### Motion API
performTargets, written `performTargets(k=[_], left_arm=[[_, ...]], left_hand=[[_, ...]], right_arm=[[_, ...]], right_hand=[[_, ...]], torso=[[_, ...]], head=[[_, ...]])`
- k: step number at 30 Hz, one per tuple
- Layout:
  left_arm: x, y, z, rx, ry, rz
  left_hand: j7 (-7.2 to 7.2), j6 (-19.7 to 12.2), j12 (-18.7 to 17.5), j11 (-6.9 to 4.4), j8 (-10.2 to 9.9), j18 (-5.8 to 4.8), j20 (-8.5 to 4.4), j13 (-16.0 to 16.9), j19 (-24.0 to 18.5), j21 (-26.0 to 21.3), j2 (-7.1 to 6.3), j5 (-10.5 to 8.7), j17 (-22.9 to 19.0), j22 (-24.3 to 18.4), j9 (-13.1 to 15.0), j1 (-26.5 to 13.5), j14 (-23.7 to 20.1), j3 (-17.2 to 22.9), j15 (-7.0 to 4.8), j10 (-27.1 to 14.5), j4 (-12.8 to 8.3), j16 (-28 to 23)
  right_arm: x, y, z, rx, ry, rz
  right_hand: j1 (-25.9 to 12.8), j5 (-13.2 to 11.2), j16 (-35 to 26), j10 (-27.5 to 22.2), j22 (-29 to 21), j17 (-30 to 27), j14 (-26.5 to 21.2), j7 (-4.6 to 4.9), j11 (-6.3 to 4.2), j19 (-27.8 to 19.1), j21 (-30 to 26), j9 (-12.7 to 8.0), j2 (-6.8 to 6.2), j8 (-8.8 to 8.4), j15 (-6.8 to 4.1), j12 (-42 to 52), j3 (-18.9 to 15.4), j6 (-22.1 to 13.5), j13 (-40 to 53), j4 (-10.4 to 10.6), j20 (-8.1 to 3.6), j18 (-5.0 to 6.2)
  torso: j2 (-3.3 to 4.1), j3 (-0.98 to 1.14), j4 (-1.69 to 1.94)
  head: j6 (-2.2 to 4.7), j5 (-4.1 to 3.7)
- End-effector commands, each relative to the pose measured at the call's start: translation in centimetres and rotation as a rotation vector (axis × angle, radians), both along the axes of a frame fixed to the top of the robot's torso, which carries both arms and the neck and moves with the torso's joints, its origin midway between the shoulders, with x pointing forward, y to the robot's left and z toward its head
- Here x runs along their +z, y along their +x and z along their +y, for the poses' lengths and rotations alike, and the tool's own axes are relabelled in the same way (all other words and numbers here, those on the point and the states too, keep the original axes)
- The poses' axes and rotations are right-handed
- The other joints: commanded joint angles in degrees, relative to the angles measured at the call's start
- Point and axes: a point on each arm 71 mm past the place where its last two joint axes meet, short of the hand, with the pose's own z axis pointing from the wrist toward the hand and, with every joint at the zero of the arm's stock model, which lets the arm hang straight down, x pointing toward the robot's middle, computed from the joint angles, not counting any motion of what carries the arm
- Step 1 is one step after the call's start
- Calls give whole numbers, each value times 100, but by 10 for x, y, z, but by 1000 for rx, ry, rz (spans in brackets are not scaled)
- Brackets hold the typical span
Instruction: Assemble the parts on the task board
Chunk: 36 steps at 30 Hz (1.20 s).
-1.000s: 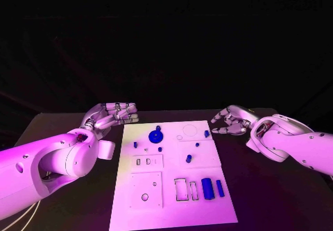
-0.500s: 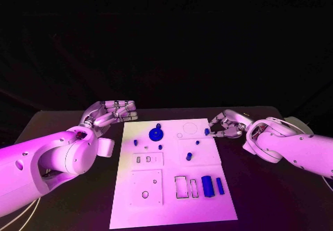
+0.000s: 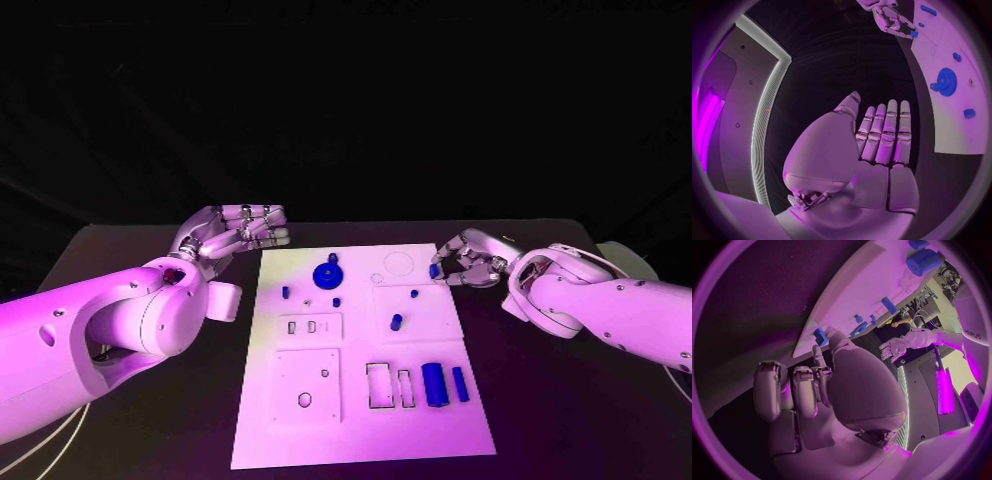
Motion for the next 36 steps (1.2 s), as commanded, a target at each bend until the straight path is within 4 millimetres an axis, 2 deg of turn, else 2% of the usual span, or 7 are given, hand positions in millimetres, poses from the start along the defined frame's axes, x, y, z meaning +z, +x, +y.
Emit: performTargets(k=[1,5,13,18,24,36], left_arm=[[2,0,-1,-8,-7,-10],[2,0,-2,-9,-8,-9],[2,0,-2,-12,-9,-9],[2,0,-2,-13,-9,-8],[2,0,-2,-14,-8,-6],[1,1,-2,-12,-7,-3]], left_hand=[[36,-12,-23,-16,-21,16,-2,2,-52,-35,-11,-24,2,-4,-2,50,18,4,10,-18,-36,-33],[36,-12,-23,-16,-21,16,-2,2,-52,-35,-10,-24,2,-5,-2,51,18,5,10,-18,-37,-34],[37,-13,-26,-15,-22,16,-2,2,-52,-35,-6,-23,2,-6,-3,60,18,11,10,-19,-44,-38],[38,-14,-27,-14,-23,16,-2,1,-53,-35,-3,-23,2,-6,-3,65,17,15,10,-19,-48,-40],[39,-16,-29,-13,-24,16,-2,1,-54,-35,-2,-23,2,-7,-3,68,17,18,11,-20,-51,-43],[40,-16,-29,-13,-25,16,-2,1,-54,-36,-1,-24,2,-8,-3,68,16,19,11,-21,-52,-44]], right_arm=[[-2,0,1,6,-15,7],[-2,1,1,3,-17,6],[-3,4,5,5,-20,14],[-3,5,6,8,-24,18],[-4,5,8,13,-29,21],[-4,6,9,17,-44,26]], right_hand=[[2,-2,0,200,578,1294,548,14,29,11,10,-7,69,-22,9,-22,16,-18,1047,-19,8,-38],[0,-4,3,209,585,1300,549,12,29,16,15,-3,107,-19,10,-14,31,12,1057,-14,11,-39],[42,-9,7,227,600,1311,552,-8,13,26,24,6,192,-6,-1,1,101,98,1076,-36,8,-41],[58,-45,9,242,610,1318,553,-24,0,33,29,13,215,8,-10,14,136,161,1092,-52,2,-43],[69,-64,10,250,613,1321,554,-36,-9,35,30,17,228,16,-19,21,161,201,1100,-65,-4,-43],[67,-74,14,295,639,1333,557,-134,-90,50,43,55,281,103,-88,59,260,456,1146,-99,-57,-47]], torso=[[-4,3,1],[-1,-1,5],[-3,4,3],[-7,3,-3],[-7,4,-4],[-4,8,-7]], head=[[4,-9],[16,-23],[-4,-7],[-22,6],[-7,26],[-6,35]])
